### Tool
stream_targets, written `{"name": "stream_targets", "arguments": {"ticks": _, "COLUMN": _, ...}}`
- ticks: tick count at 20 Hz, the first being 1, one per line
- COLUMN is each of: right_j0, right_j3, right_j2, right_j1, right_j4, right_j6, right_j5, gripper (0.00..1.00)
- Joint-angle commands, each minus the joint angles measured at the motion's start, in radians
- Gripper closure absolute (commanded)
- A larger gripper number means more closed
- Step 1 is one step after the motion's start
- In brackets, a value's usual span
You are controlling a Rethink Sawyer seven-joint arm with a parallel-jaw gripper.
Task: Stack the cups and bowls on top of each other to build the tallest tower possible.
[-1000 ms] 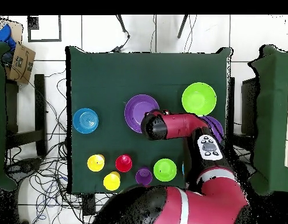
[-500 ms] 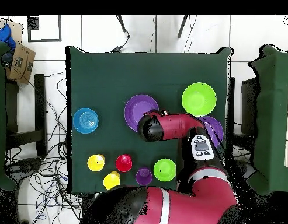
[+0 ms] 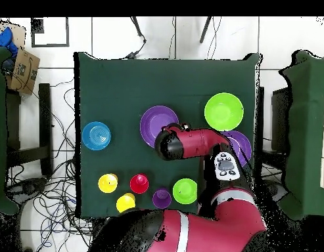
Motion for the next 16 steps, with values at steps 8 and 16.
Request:
{"name": "stream_targets", "arguments": {"ticks": 8, "right_j0": -0.050, "right_j3": 0.047, "right_j2": 0.072, "right_j1": 0.182, "right_j4": -0.068, "right_j6": 0.014, "right_j5": 0.002, "gripper": 1.00}}
{"name": "stream_targets", "arguments": {"ticks": 16, "right_j0": -0.104, "right_j3": 0.058, "right_j2": 0.119, "right_j1": 0.183, "right_j4": -0.041, "right_j6": -0.014, "right_j5": 0.081, "gripper": 0.00}}
